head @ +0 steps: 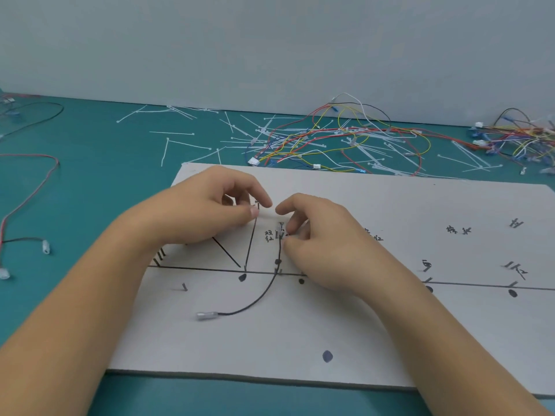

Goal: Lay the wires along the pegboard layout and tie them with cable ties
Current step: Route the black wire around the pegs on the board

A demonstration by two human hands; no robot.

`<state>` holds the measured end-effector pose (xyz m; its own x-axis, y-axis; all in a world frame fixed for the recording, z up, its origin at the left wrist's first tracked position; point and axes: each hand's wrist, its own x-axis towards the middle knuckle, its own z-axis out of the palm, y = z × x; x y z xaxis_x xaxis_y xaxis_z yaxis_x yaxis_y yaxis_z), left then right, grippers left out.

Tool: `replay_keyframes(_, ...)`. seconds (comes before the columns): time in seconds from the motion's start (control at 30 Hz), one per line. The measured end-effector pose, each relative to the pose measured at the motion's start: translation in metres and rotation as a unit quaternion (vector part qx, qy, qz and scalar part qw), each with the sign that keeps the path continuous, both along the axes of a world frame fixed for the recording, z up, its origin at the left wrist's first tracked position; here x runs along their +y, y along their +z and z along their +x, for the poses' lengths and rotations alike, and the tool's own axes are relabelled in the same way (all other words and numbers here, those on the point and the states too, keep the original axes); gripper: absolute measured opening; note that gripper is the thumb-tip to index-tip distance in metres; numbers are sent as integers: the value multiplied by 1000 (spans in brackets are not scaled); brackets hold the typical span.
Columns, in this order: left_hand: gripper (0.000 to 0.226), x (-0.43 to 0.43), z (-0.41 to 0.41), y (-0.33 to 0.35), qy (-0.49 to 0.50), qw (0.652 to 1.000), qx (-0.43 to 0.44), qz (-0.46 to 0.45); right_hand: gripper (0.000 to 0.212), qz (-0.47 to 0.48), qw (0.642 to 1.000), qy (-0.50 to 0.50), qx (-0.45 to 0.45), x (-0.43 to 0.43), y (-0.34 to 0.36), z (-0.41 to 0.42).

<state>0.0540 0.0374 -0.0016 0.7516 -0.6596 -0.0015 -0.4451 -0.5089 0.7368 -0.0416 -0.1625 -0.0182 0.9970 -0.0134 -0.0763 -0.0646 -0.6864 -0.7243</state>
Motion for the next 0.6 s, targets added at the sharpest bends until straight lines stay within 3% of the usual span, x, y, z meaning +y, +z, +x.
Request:
replay_keyframes(0.2, 18, 10, -9, 11, -9, 999, -37, 21, 37, -5, 1000, 1, -10, 0, 1, -1)
replay_keyframes(0.43, 22, 9, -16, 12, -20, 993, -29, 112, 36, -18, 1000, 2, -11, 0, 2, -2)
replay_keyframes(0.6, 20, 7, -19, 12, 7, 993, -37, 109, 36, -25, 1000, -3, -15, 1, 2, -2)
